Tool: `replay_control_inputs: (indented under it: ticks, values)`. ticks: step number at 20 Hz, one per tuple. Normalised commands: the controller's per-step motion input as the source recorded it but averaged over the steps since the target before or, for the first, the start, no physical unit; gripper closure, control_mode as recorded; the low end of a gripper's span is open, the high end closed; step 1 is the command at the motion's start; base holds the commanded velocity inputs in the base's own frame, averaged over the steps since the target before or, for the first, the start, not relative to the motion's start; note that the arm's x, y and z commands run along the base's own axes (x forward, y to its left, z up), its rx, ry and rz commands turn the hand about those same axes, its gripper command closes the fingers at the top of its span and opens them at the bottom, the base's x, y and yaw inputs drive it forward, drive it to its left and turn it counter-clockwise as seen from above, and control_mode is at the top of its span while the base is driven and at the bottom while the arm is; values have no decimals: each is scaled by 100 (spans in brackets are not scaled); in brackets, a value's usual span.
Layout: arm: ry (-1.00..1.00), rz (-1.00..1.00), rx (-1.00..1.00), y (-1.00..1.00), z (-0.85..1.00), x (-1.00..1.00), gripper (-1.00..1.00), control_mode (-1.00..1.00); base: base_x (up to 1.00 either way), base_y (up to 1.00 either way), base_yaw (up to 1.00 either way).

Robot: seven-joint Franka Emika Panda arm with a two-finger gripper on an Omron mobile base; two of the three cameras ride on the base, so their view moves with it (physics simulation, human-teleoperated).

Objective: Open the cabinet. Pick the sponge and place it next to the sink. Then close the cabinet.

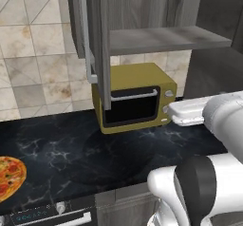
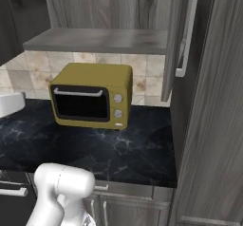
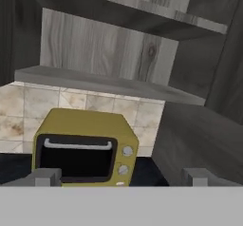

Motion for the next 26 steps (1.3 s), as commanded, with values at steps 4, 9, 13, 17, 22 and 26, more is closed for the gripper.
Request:
replay_control_inputs:
  ticks: [4,9,13,17,22,26]
  values:
    - [-13,-5,2,0,3,-8,-100,-100,0,0,0]
    - [0,0,0,0,8,-43,-100,-100,0,0,0]
    - [-4,0,0,3,12,-43,-100,-100,0,0,0]
    - [-14,0,0,11,23,-36,-100,-100,0,0,0]
    - [-17,0,0,18,16,-40,-100,-100,0,0,0]
    - [-19,0,0,24,3,-47,-100,-100,0,0,0]
